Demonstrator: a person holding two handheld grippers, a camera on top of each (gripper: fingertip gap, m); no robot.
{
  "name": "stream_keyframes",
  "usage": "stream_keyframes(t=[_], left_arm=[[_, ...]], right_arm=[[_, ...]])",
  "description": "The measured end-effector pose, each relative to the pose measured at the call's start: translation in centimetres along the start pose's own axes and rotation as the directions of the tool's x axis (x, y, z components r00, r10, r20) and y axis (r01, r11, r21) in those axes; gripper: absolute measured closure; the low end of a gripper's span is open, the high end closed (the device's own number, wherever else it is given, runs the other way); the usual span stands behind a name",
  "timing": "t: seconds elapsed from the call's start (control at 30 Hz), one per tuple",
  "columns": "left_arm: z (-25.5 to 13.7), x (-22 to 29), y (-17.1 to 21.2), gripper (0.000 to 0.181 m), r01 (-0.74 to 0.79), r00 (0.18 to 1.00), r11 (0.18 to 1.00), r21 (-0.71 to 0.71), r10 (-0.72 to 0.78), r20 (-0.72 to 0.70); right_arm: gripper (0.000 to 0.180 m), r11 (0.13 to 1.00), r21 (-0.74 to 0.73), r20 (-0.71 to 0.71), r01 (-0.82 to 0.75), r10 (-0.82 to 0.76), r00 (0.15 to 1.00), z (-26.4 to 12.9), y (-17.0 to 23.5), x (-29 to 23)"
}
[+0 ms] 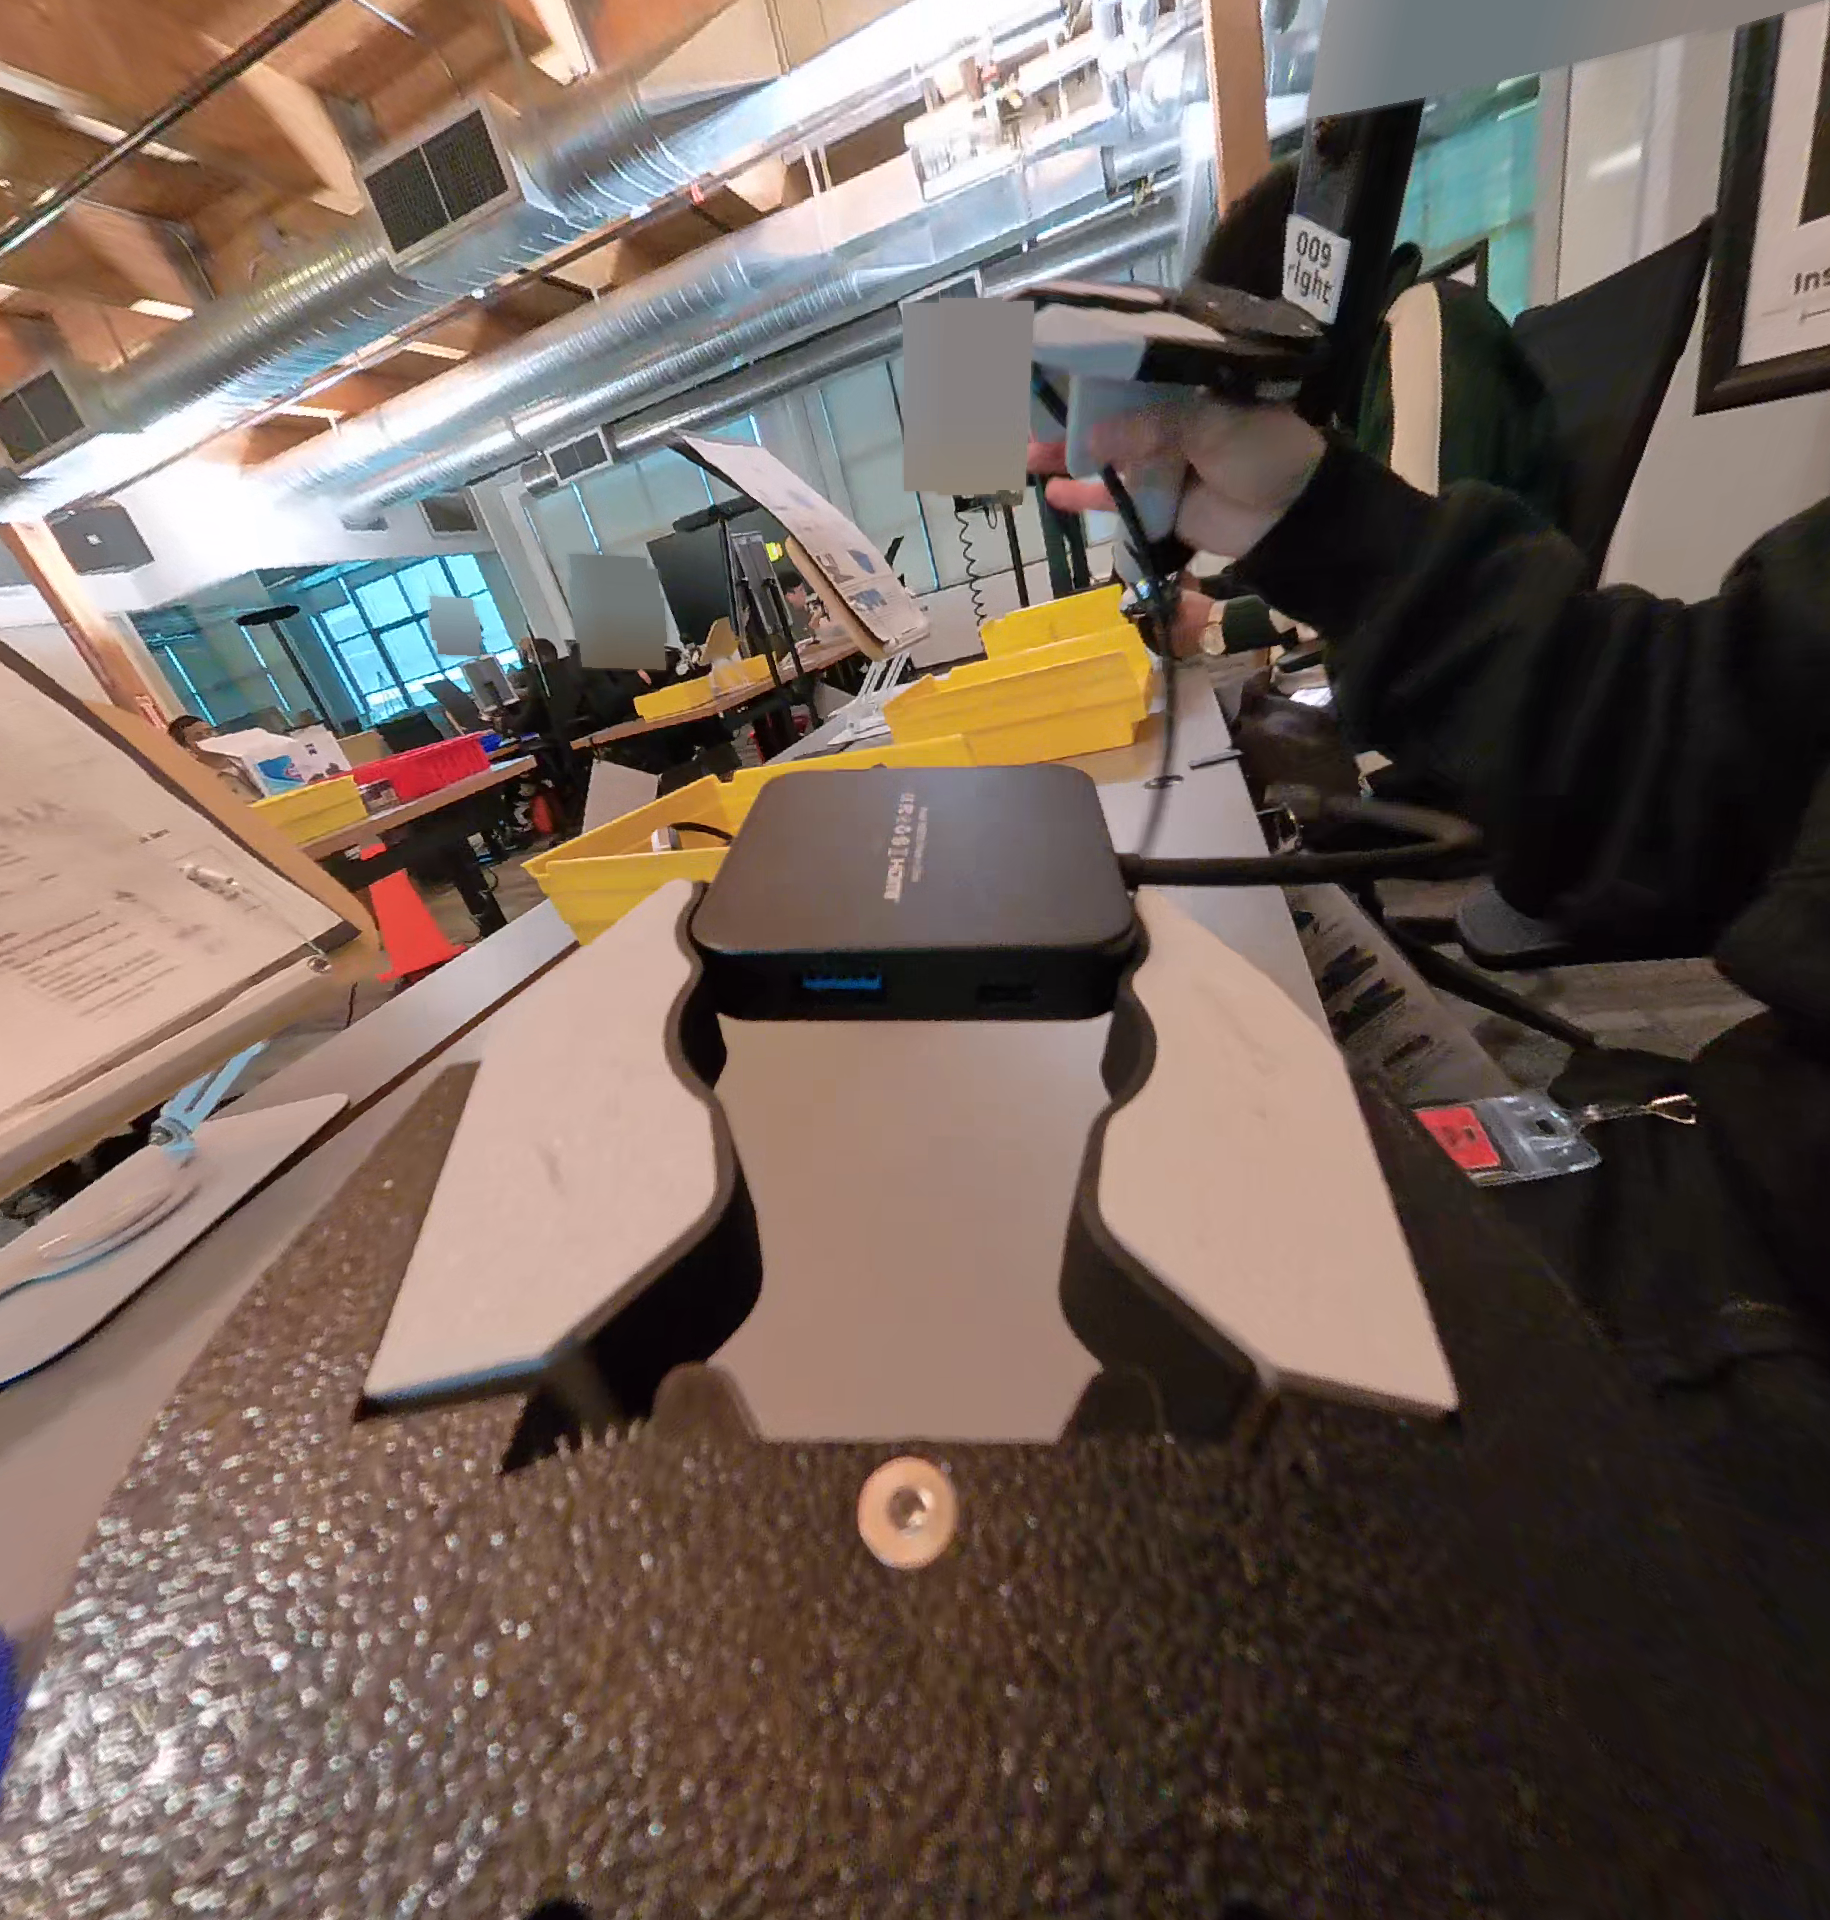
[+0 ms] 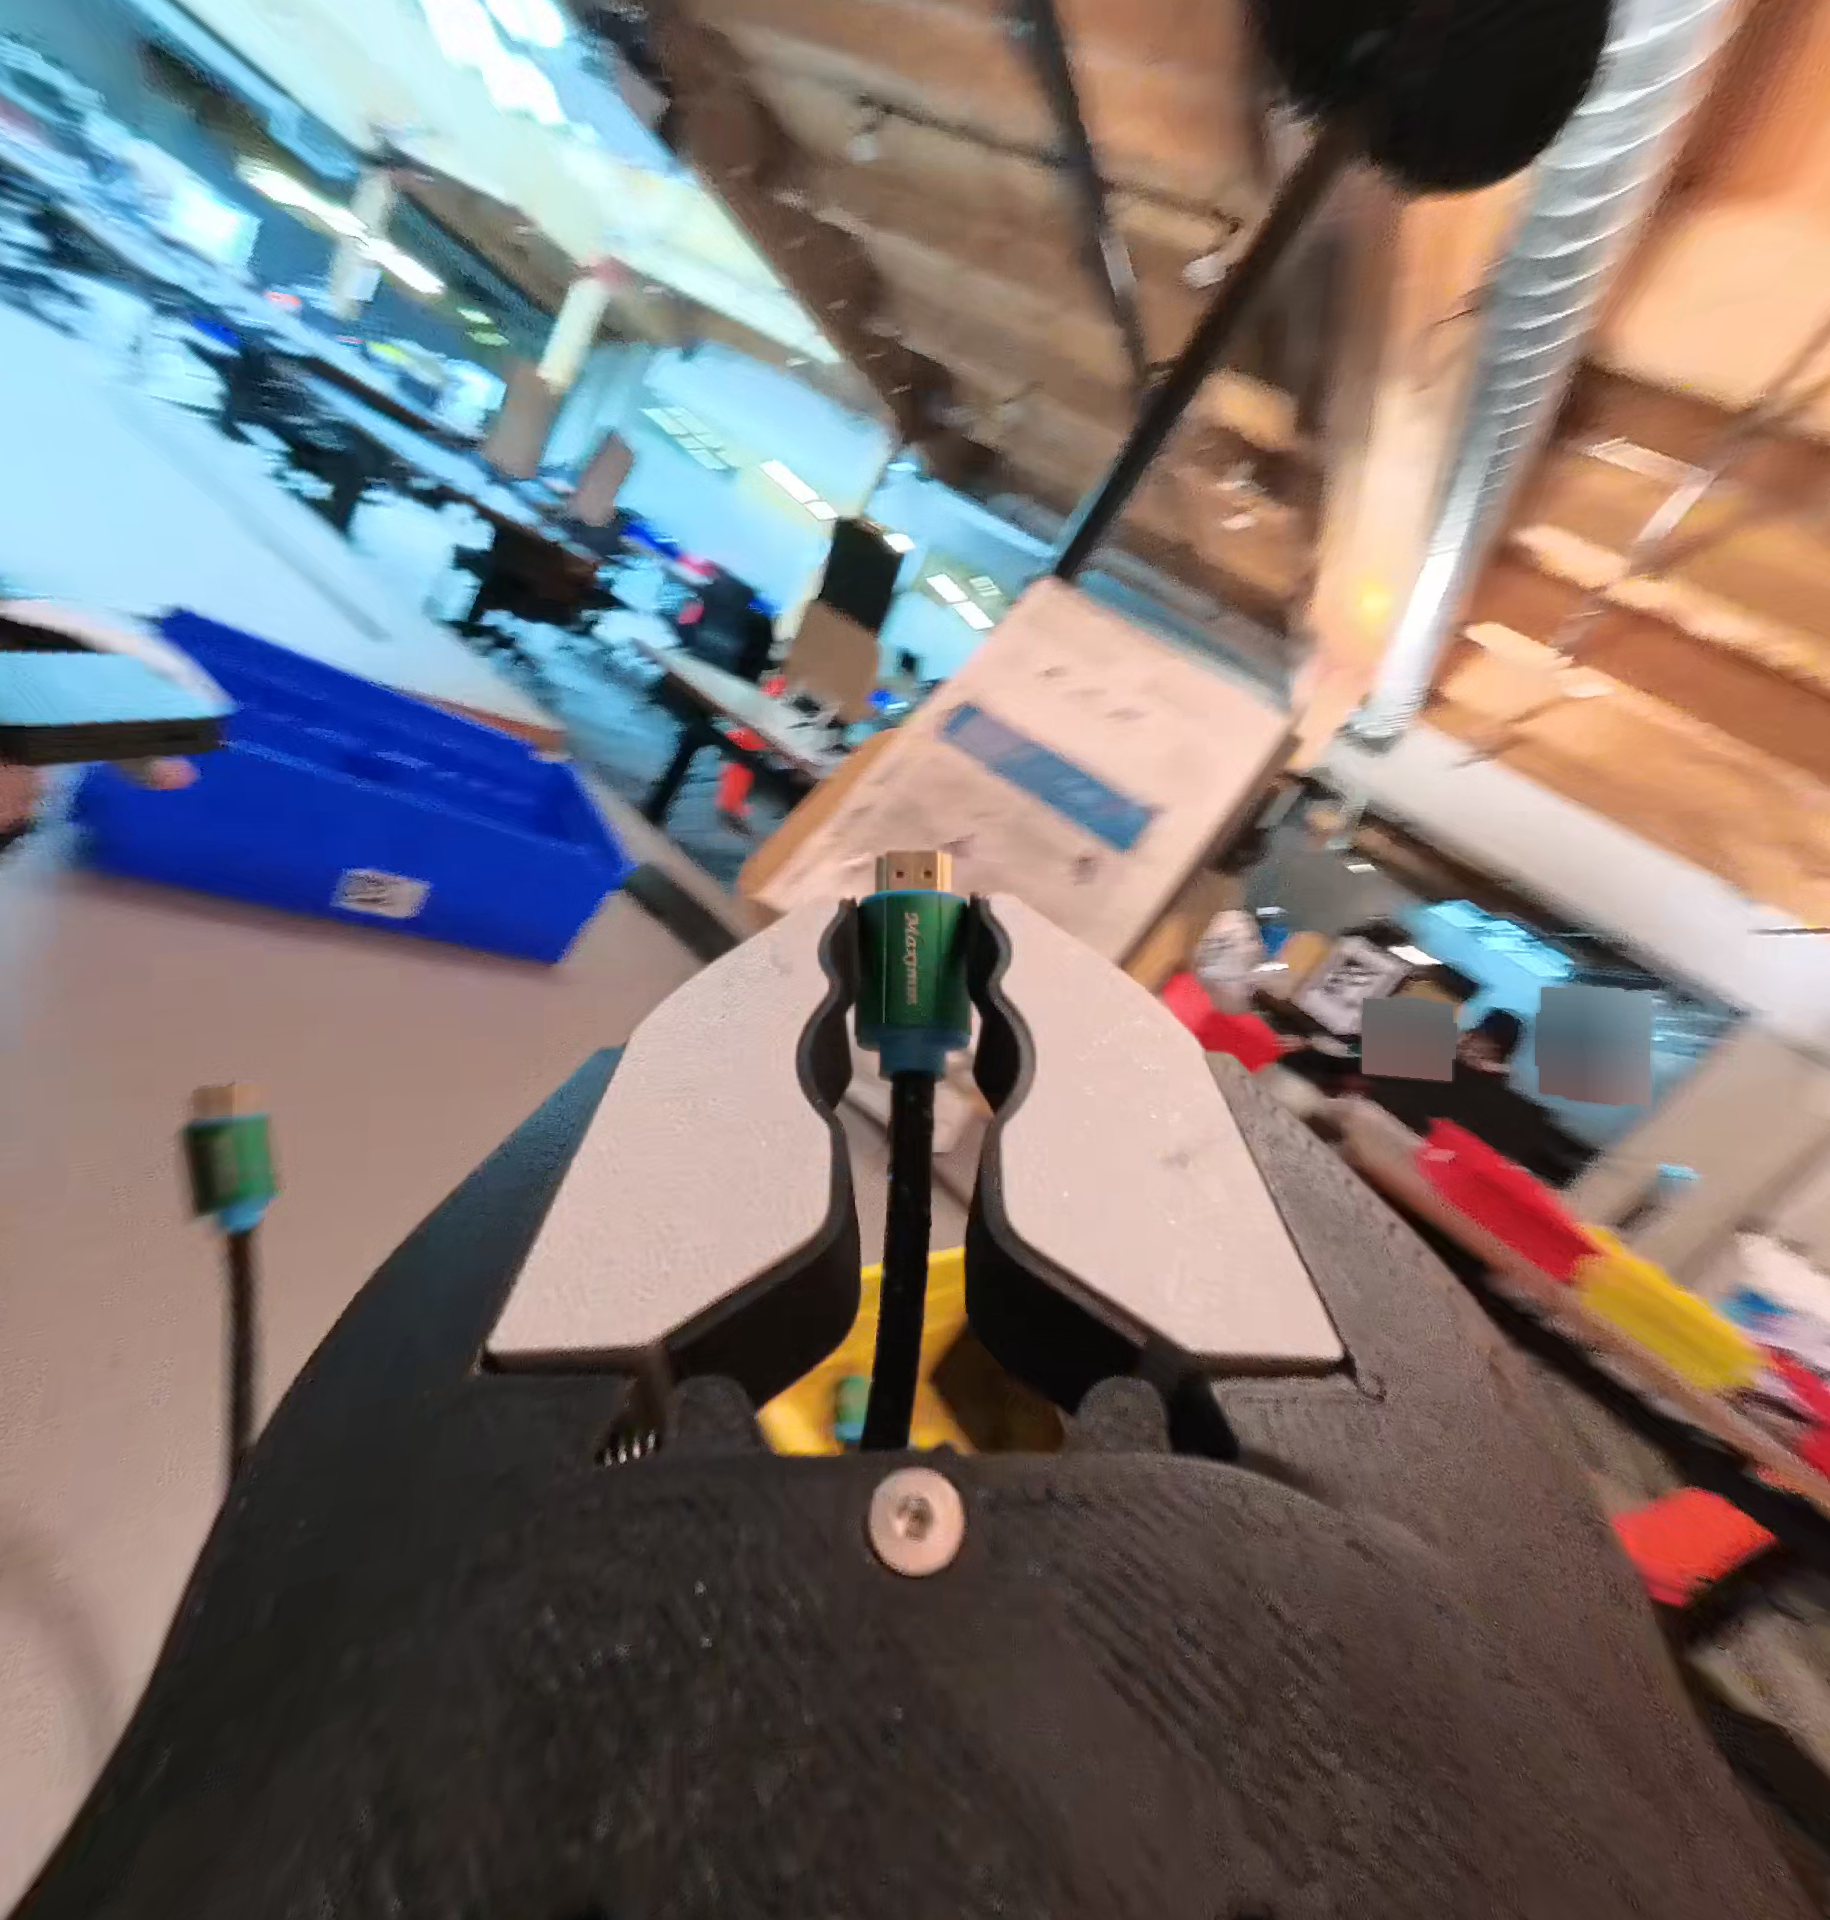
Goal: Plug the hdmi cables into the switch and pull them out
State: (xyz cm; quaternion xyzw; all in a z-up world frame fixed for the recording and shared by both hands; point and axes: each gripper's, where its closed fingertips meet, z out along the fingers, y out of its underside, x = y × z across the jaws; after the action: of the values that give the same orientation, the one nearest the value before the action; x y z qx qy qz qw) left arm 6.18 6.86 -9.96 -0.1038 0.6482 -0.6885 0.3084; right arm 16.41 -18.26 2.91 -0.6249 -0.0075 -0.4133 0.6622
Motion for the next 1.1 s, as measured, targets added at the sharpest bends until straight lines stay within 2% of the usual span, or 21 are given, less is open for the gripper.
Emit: stream_keyframes(t=[0.07,0.2,0.33,0.37,0.43,0.57,0.67,0.77,0.93,1.03,1.1], left_arm=[[0.2,0.1,0.3,0.109,0.024,1.0,1.0,0.014,-0.024,-0.007],[0.8,0.5,0.7,0.109,0.052,0.998,0.998,0.022,-0.051,-0.032],[1.1,0.8,1.0,0.109,0.051,0.998,0.999,0.005,-0.051,-0.048],[1.1,0.8,1.0,0.109,0.054,0.997,0.999,0.005,-0.054,-0.048],[1.2,0.9,1.2,0.109,0.062,0.997,0.998,0.007,-0.062,-0.054],[1.3,0.9,1.7,0.109,0.082,0.995,0.997,0.009,-0.081,-0.058],[1.4,1.0,2.0,0.109,0.089,0.994,0.996,0.005,-0.089,-0.061],[1.5,1.0,2.3,0.109,0.1,0.993,0.995,0.004,-0.1,-0.066],[1.3,0.8,2.7,0.109,0.119,0.991,0.993,0.008,-0.118,-0.059],[1.2,0.7,2.6,0.109,0.123,0.991,0.992,0.016,-0.122,-0.057],[1.2,0.7,2.6,0.109,0.123,0.991,0.992,0.016,-0.122,-0.056]], right_arm=[[0.16,0.995,-0.032,-0.108,0.09,-0.093,0.99,-0.5,-0.2,3.7],[0.16,0.949,-0.198,-0.256,0.245,-0.292,0.922,0.3,2.1,11.3],[0.16,0.93,-0.261,-0.23,0.261,-0.322,0.918,2.3,5.0,15.0],[0.16,0.91,-0.303,-0.187,0.283,-0.348,0.919,3.0,6.2,15.2],[0.16,0.837,-0.365,-0.136,0.408,-0.481,0.866,4.6,7.5,15.6],[0.16,0.713,-0.383,0.086,0.587,-0.605,0.791,8.6,10.0,13.3],[0.16,0.679,-0.331,0.36,0.655,-0.551,0.753,10.7,13.5,8.8],[0.16,0.606,-0.392,0.578,0.692,-0.423,0.698,10.8,18.9,5.8],[0.159,0.494,-0.421,0.733,0.761,-0.309,0.606,10.6,24.2,2.4],[0.165,0.486,-0.457,0.788,0.745,-0.167,0.592,9.7,26.6,0.3],[0.156,0.454,-0.512,0.811,0.73,-0.026,0.585,8.2,28.0,-0.8]])
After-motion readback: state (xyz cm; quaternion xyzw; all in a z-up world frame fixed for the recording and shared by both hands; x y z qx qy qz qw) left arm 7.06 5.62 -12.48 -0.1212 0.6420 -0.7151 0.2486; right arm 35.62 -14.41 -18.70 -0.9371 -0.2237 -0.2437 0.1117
